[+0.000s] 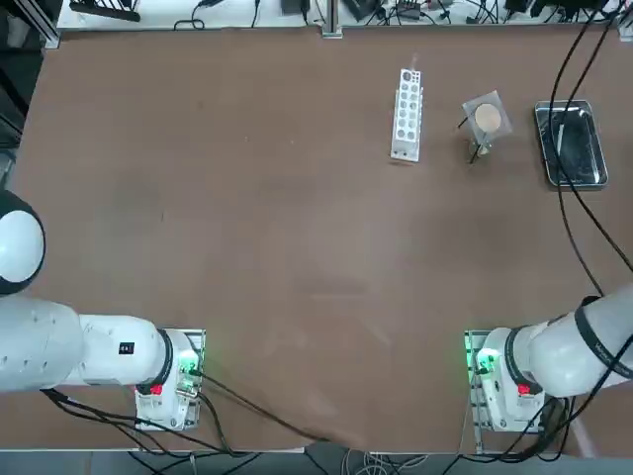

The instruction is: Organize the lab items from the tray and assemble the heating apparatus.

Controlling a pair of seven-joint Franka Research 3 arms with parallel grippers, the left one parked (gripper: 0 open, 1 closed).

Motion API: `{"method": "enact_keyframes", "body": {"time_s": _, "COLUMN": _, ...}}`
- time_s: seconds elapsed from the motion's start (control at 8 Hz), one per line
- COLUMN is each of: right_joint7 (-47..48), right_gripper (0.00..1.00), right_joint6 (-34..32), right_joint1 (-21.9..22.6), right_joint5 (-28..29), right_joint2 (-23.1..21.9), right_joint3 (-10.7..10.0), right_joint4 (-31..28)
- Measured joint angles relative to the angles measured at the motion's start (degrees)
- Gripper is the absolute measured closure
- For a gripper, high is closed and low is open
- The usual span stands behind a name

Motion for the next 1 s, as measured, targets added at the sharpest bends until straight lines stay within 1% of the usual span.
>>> {"method": "enact_keyframes", "body": {"time_s": 0.25, "right_joint7": 1.6, "right_gripper": 0.01, "right_joint6": -0.2, "right_joint1": -8.3, "right_joint5": -0.3, "right_joint2": -3.5, "right_joint3": 9.2, "right_joint4": -2.4}}
{"method": "enact_keyframes", "body": {"time_s": 0.38, "right_joint7": 1.7, "right_gripper": 0.01, "right_joint6": -0.2, "right_joint1": -11.9, "right_joint5": -0.6, "right_joint2": -5.4, "right_joint3": 13.1, "right_joint4": -4.3}}
{"method": "enact_keyframes", "body": {"time_s": 0.5, "right_joint7": 1.7, "right_gripper": 0.01, "right_joint6": -0.2, "right_joint1": -14.1, "right_joint5": -0.7, "right_joint2": -6.9, "right_joint3": 15.5, "right_joint4": -5.9}}
{"method": "enact_keyframes", "body": {"time_s": 0.62, "right_joint7": 1.9, "right_gripper": 0.01, "right_joint6": -0.1, "right_joint1": -15.2, "right_joint5": -1.0, "right_joint2": -8.5, "right_joint3": 16.7, "right_joint4": -7.8}}
{"method": "enact_keyframes", "body": {"time_s": 0.88, "right_joint7": 2.0, "right_gripper": 0.01, "right_joint6": 0.0, "right_joint1": -15.7, "right_joint5": -1.7, "right_joint2": -11.0, "right_joint3": 17.2, "right_joint4": -11.0}}
{"method": "enact_keyframes", "body": {"time_s": 1.0, "right_joint7": 2.0, "right_gripper": 0.01, "right_joint6": 0.0, "right_joint1": -15.7, "right_joint5": -1.8, "right_joint2": -11.5, "right_joint3": 17.2, "right_joint4": -11.6}}
